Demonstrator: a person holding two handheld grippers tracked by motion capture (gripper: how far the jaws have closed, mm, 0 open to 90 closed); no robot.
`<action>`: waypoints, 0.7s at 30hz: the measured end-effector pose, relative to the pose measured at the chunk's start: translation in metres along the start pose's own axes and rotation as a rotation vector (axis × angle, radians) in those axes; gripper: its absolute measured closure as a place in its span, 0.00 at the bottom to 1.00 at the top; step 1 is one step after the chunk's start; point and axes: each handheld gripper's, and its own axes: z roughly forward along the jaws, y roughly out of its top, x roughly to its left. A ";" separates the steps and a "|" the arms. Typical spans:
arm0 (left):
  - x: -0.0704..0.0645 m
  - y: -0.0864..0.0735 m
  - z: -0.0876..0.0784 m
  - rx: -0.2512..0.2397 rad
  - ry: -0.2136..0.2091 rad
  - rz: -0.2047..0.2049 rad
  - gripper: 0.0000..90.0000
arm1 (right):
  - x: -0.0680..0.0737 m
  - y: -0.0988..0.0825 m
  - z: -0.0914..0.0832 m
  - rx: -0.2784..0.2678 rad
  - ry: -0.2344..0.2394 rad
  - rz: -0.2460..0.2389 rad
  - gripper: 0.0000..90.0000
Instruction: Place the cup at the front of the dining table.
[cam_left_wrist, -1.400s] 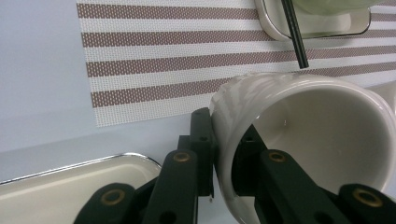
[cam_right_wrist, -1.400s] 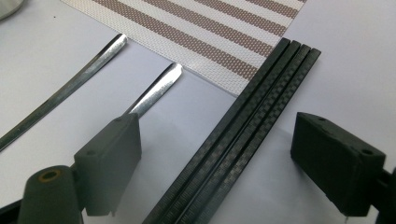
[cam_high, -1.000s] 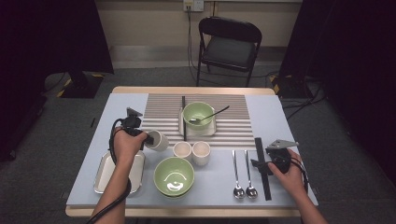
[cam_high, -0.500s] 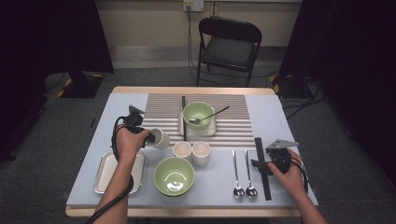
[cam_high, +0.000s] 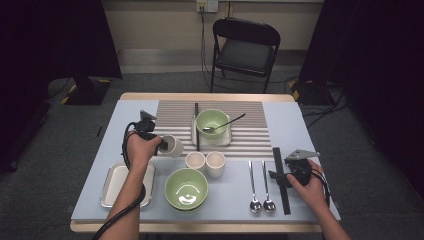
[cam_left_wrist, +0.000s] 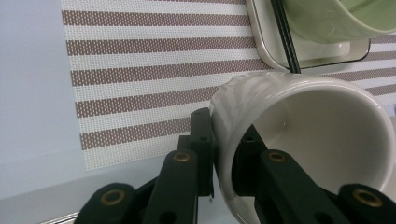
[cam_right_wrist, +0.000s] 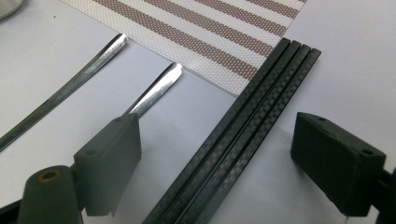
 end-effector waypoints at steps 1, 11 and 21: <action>0.001 0.001 0.000 0.000 0.000 0.005 0.91 | 0.000 0.000 0.000 0.000 0.000 0.000 0.17; 0.000 0.005 0.003 -0.004 -0.001 -0.003 0.91 | 0.000 0.000 0.000 0.000 0.000 0.000 0.17; 0.001 0.008 0.006 -0.012 -0.001 -0.001 0.91 | 0.000 0.000 0.000 0.000 0.001 0.000 0.17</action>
